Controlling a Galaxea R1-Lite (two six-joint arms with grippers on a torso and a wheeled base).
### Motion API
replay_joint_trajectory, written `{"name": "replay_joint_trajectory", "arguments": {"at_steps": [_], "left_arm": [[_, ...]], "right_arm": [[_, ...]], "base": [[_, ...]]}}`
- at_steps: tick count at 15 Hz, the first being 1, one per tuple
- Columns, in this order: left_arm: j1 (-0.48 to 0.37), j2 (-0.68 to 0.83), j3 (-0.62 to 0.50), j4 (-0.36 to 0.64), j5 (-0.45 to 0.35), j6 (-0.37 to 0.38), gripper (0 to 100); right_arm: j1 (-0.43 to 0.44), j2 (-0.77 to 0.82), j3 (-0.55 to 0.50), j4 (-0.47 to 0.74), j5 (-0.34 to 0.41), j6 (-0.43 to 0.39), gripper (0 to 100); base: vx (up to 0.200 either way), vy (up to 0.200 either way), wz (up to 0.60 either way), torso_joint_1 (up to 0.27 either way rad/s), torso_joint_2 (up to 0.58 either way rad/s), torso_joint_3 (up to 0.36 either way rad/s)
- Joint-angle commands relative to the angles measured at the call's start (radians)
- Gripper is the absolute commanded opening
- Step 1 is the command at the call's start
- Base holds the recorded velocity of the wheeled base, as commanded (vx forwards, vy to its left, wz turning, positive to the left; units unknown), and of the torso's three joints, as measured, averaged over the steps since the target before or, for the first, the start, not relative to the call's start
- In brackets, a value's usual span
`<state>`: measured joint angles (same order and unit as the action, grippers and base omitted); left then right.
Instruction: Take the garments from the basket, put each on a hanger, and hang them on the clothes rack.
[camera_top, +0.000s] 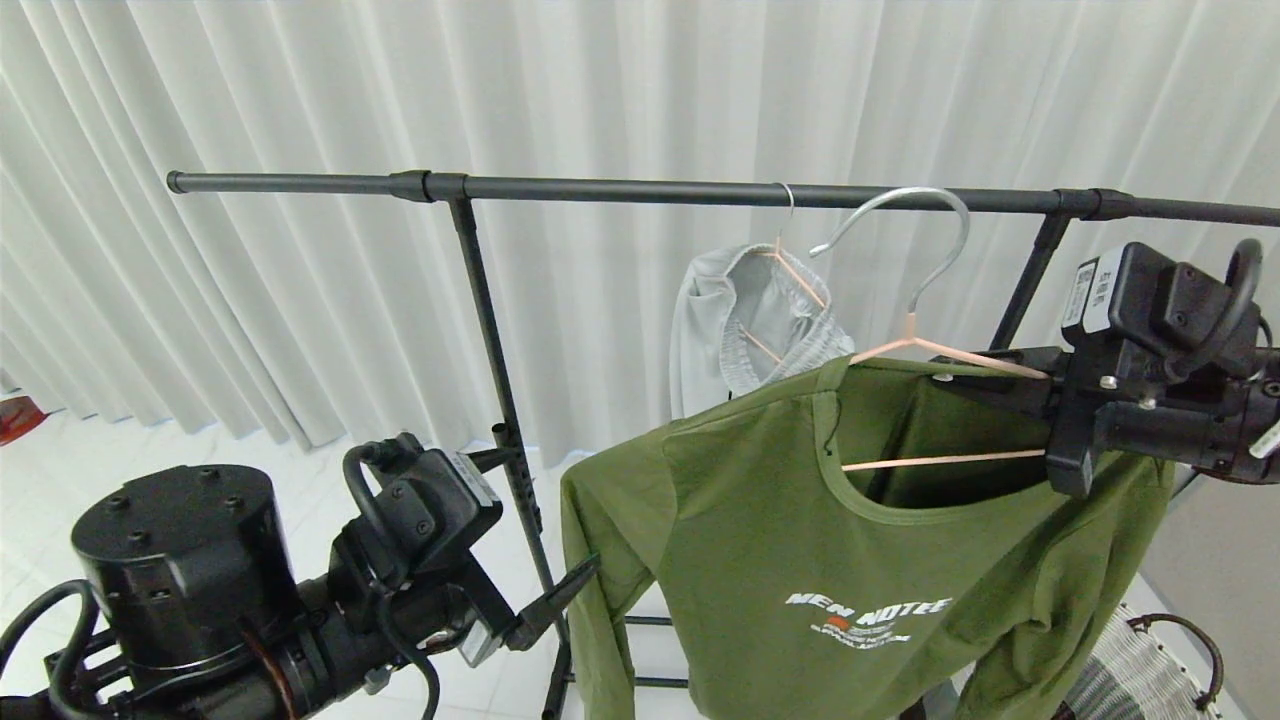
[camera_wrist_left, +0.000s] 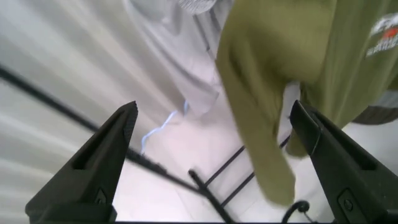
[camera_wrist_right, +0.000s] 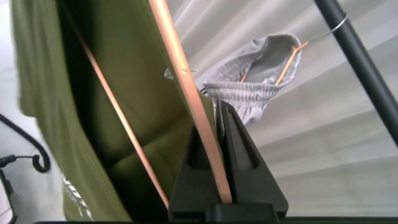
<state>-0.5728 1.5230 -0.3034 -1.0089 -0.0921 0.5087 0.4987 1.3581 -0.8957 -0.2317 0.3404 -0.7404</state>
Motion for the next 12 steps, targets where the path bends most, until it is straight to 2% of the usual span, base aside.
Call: {"name": "replay_joint_trajectory", "arguments": {"at_steps": [1, 3, 4, 8, 12], "left_arm": [[0.001, 0.039, -0.01, 0.001, -0.003, 0.001, 100], [0.001, 0.045, -0.008, 0.001, -0.005, -0.001, 100], [0.001, 0.046, -0.011, 0.0, -0.005, -0.001, 0], [0.017, 0.057, 0.0, 0.0, 0.003, -0.001, 0], [0.113, 0.016, 0.041, 0.0, 0.006, 0.01, 0]], "right_arm": [[0.007, -0.011, 0.0, 0.0, 0.0, 0.0, 0], [0.018, -0.017, 0.0, -0.001, 0.0, 0.0, 0], [0.02, -0.019, 0.0, 0.0, 0.0, 0.0, 0], [0.029, -0.027, 0.006, 0.0, -0.003, 0.003, 0], [0.023, -0.048, 0.009, 0.0, -0.02, 0.046, 0]], "base": [[0.0, 0.0, 0.0, 0.0, 0.0, 0.0], [0.0, 0.0, 0.0, 0.0, 0.0, 0.0], [0.0, 0.0, 0.0, 0.0, 0.0, 0.0], [0.0, 0.0, 0.0, 0.0, 0.0, 0.0], [0.0, 0.0, 0.0, 0.0, 0.0, 0.0]]}}
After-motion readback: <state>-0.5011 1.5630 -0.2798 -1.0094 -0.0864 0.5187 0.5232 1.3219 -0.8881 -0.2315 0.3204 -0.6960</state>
